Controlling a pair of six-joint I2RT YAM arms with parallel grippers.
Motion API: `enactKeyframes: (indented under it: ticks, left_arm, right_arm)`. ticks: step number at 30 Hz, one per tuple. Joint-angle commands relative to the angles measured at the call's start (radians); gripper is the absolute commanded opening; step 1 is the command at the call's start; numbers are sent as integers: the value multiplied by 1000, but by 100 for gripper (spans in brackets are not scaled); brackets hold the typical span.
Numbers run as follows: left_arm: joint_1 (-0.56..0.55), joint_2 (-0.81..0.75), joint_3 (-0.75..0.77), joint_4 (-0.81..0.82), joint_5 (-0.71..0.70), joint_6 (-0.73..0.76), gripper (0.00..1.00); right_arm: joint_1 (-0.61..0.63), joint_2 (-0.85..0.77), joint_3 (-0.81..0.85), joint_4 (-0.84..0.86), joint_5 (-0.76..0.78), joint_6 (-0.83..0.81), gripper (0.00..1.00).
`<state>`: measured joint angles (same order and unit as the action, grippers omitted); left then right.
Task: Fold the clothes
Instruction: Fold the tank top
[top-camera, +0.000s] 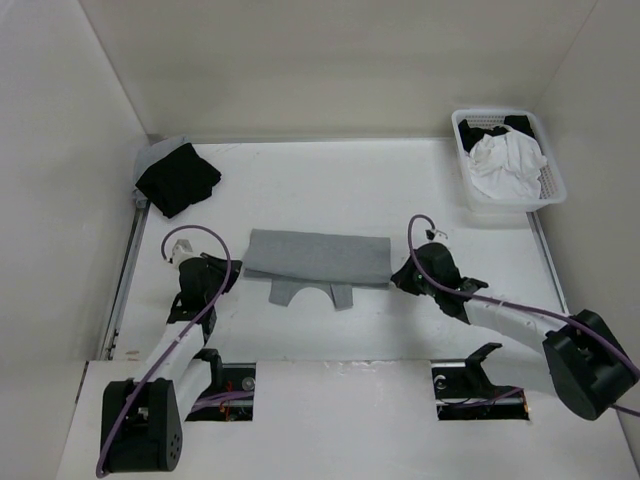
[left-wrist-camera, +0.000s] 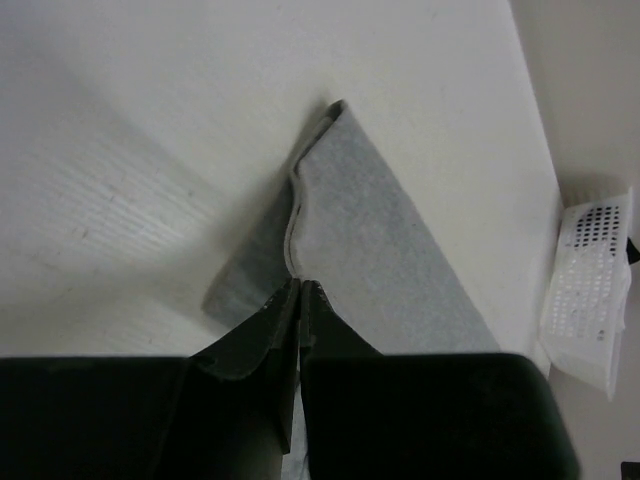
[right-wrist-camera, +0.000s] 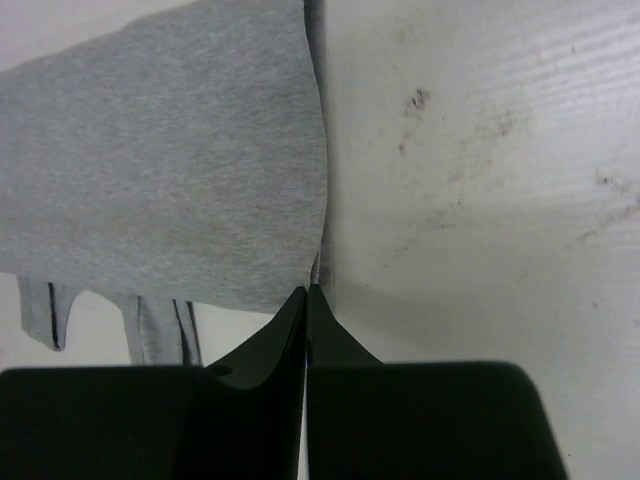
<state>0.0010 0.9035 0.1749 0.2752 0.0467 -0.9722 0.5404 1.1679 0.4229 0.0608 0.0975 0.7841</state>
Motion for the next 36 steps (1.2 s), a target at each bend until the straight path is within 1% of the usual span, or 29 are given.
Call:
enactKeyframes:
  ticks: [1,3,7,8,9,12,15,19,22,23,25,28,30,32,34,36]
  left_arm:
    - [26,-44,-34,-1,1,17,2]
    - [49,-45,-41,-1,10,17,5]
    - [76,-44,-32,-1,24,17,17]
    - [84,-54,-32,-2,24,12,20]
    - [87,-69,-32,-4,24,9,21]
    - [77,-103,-22,-10,6,10,21]
    - [49,-94,-2,-1,-7,16,21]
    - [1,-61,26,25,-8,21,21]
    - [-25,-51,31,56,-11,21,22]
    - [-34,-46,34,65,-13,21,22]
    - [-52,-35,40,78,-13,21,22]
    - [-83,-25,44,99,-19,15,22]
    - [-110,-20,49,110,-22,13,22]
    - [-137,-20,51,111,-31,10,22]
    - [-173,-20,54,111,-47,6,22]
    - [-222,-18,58,111,-71,0,22]
  right_arm:
    - [48,-27,-18,-16,47,59,2]
    - [74,-51,-30,-29,54,69,7]
    - [79,-135,-41,-73,34,55,29]
    - [72,-157,-47,-76,33,53,33]
    - [48,-184,-56,-67,31,50,40]
    - [-30,-171,-49,-26,-16,34,47]
    - [-81,-64,-26,66,-119,20,48]
    - [-112,90,-18,192,-192,53,45]
    - [-112,194,-9,290,-240,95,42]
    - [-112,229,-6,318,-248,116,39]
    - [-110,288,-1,368,-248,150,30]
    - [-124,348,2,456,-243,216,12]
    - [-151,329,-7,467,-231,233,3]
    - [-179,248,-35,438,-197,230,0]
    - [-201,121,-61,340,-147,199,0]
    - [-208,-29,-64,191,-79,152,0]
